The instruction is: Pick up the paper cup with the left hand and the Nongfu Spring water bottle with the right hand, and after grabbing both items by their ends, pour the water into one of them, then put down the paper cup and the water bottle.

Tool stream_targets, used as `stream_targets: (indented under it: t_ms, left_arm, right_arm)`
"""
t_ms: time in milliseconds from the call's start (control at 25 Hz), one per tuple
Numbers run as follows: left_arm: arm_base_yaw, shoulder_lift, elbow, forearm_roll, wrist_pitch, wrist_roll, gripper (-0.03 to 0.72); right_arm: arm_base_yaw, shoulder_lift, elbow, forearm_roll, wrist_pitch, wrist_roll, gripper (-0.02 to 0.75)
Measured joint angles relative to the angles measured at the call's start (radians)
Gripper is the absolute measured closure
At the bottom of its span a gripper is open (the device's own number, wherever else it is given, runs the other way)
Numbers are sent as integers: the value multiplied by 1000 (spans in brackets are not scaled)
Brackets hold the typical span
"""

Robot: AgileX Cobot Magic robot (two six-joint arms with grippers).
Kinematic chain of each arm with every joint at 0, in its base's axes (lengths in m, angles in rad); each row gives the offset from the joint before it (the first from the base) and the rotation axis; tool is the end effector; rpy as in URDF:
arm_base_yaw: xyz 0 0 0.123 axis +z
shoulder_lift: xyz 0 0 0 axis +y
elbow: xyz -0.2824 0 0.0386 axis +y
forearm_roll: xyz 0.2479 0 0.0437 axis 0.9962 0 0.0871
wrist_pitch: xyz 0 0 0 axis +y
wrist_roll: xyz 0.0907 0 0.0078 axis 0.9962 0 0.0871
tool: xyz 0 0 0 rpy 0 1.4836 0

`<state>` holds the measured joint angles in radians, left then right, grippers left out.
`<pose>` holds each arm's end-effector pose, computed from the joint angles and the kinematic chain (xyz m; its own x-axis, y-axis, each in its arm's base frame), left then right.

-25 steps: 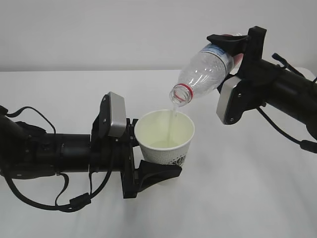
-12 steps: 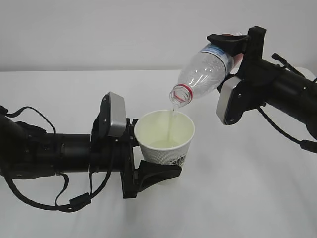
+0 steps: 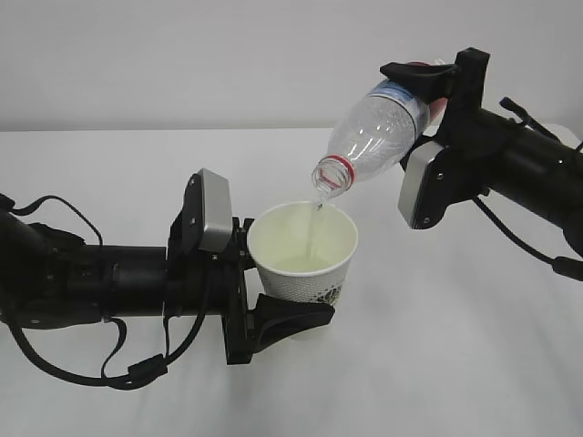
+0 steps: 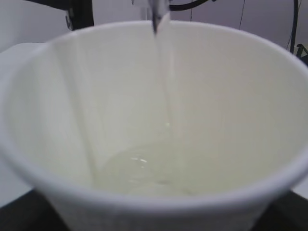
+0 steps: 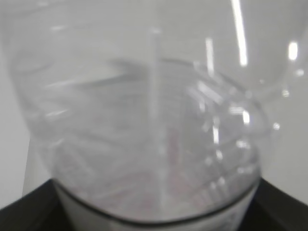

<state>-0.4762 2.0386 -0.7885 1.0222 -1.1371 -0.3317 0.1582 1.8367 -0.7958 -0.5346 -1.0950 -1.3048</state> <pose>0.2665 -0.2167 0.1180 -0.0157 0.1985 -0.9800 0.9837 0.1788 0.0205 0.3445 0.0967 0.1997 0.5864 -0.8093 0.0339 0.0758 0.0131 -0.9970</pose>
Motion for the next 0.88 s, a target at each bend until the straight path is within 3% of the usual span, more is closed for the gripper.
stream_targets:
  t_ms: [880]
  left_arm:
    - [0,0,0,0,2,0,89]
  right_arm:
    - [0,0,0,0,-1,0,197]
